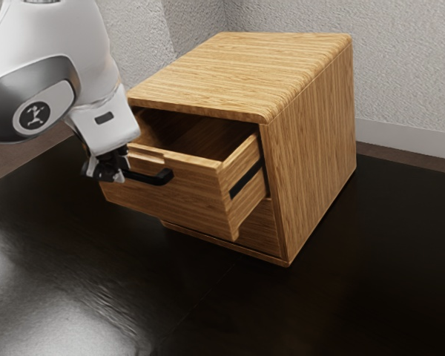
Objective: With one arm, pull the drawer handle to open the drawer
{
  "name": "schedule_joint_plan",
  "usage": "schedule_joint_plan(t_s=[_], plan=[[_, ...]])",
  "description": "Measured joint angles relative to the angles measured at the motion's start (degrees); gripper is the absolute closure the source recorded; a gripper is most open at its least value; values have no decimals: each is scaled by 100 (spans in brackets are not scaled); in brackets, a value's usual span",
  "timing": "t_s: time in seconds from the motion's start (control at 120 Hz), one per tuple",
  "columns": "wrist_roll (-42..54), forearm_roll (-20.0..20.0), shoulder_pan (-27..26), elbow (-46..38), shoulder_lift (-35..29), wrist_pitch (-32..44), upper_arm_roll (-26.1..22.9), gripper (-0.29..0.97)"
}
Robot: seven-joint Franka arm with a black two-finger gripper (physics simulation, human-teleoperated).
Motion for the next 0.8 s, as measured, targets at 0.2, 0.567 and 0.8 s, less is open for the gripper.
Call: schedule_joint_plan(t_s=[0.2,0.567,0.8], plan=[[-25,-119,-103,8,9,-2,-158,63],[-71,-208,-148,-242,-265,4,-176,63],[-97,-262,-147,-517,-565,10,-175,63]])
